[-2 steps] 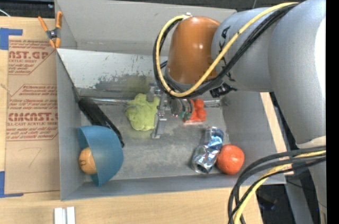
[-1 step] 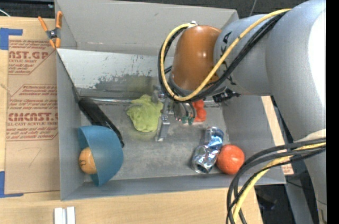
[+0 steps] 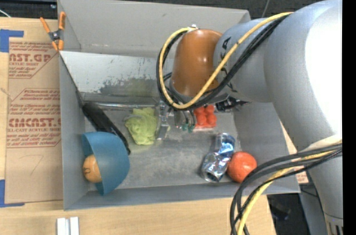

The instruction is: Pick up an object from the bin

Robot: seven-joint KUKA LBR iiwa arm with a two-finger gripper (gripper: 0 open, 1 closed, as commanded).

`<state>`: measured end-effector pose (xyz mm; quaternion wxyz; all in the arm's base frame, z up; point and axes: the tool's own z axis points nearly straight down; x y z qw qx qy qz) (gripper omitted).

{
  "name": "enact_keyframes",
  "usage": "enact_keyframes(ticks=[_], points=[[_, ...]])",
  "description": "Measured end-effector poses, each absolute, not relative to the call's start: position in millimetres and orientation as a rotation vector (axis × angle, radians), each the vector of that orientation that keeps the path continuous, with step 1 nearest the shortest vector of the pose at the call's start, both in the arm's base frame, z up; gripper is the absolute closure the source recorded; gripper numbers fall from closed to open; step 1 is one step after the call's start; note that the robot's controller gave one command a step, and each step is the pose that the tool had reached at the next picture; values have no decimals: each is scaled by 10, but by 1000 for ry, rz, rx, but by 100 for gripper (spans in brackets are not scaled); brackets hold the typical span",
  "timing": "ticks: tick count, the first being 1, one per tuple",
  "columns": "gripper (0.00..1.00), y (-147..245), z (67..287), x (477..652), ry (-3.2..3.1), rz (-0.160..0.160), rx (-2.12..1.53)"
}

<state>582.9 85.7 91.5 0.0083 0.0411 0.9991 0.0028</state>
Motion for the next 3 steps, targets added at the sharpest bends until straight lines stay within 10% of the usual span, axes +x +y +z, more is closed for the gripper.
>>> enact_keyframes(ticks=[1, 2, 3], points=[[100, 857, 915, 5828, 3123, 9, 129], [0, 714, 994, 5845, 3102, 12, 350], [0, 715, 994, 5844, 3102, 12, 351]])
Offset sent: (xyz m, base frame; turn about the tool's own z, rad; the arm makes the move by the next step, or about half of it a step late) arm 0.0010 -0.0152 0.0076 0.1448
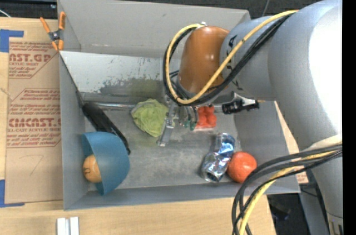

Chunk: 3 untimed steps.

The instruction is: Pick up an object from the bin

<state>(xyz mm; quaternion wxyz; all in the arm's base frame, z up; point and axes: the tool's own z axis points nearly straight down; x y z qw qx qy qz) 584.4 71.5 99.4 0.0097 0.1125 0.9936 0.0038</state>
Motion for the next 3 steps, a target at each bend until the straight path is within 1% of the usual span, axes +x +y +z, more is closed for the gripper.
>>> enact_keyframes(ticks=[1, 2, 3], points=[[0, 726, 882, 5856, 3098, 14, 375], [0, 740, 711, 5855, 3091, 16, 399], [100, 522, 720, 5836, 3088, 16, 407]])
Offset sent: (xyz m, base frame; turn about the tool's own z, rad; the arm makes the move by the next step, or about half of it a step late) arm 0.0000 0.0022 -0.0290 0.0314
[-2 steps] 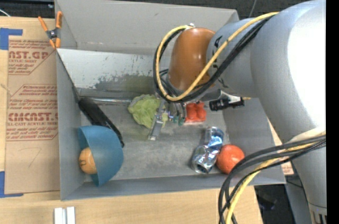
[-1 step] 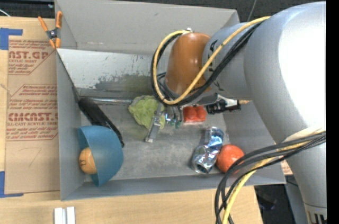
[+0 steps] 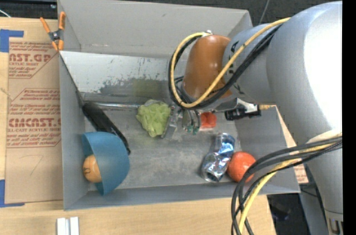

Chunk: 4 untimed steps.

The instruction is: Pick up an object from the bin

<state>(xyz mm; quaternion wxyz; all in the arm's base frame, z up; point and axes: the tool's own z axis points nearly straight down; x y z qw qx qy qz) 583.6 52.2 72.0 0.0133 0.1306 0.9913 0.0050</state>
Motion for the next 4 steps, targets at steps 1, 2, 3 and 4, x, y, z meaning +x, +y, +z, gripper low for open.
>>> enact_keyframes(ticks=[1, 2, 3, 4], points=[[100, 522, 720, 5836, 3088, 15, 407], [100, 592, 703, 5869, 3083, 18, 432], [100, 663, 704, 5868, 3081, 18, 432], [100, 732, 1306, 5856, 3080, 19, 432]])
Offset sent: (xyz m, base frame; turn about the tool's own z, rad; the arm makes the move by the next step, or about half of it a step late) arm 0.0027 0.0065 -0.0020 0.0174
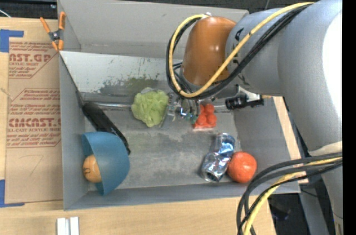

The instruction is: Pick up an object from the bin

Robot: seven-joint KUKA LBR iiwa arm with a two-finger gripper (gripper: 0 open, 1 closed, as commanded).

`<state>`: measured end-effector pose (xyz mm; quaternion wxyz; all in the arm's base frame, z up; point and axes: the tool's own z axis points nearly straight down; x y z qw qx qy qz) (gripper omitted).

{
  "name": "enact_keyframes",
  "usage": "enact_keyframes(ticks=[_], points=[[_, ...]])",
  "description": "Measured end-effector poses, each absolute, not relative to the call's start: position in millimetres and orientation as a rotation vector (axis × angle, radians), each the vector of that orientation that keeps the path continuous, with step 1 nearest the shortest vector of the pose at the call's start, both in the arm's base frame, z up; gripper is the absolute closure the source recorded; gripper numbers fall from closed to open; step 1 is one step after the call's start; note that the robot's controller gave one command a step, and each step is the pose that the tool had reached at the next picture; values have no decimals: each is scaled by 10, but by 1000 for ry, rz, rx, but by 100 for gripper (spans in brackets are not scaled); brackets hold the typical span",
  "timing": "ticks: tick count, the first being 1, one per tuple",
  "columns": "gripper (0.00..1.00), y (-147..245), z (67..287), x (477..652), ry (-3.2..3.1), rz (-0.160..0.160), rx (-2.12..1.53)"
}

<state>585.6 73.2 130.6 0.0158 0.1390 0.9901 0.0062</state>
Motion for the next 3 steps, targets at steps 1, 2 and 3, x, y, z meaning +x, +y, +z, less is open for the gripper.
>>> enact_keyframes(ticks=[1, 2, 3], points=[[100, 718, 697, 5936, 3084, 16, 442], [100, 777, 918, 5876, 3060, 24, 528], [100, 894, 697, 5887, 3079, 17, 468]])
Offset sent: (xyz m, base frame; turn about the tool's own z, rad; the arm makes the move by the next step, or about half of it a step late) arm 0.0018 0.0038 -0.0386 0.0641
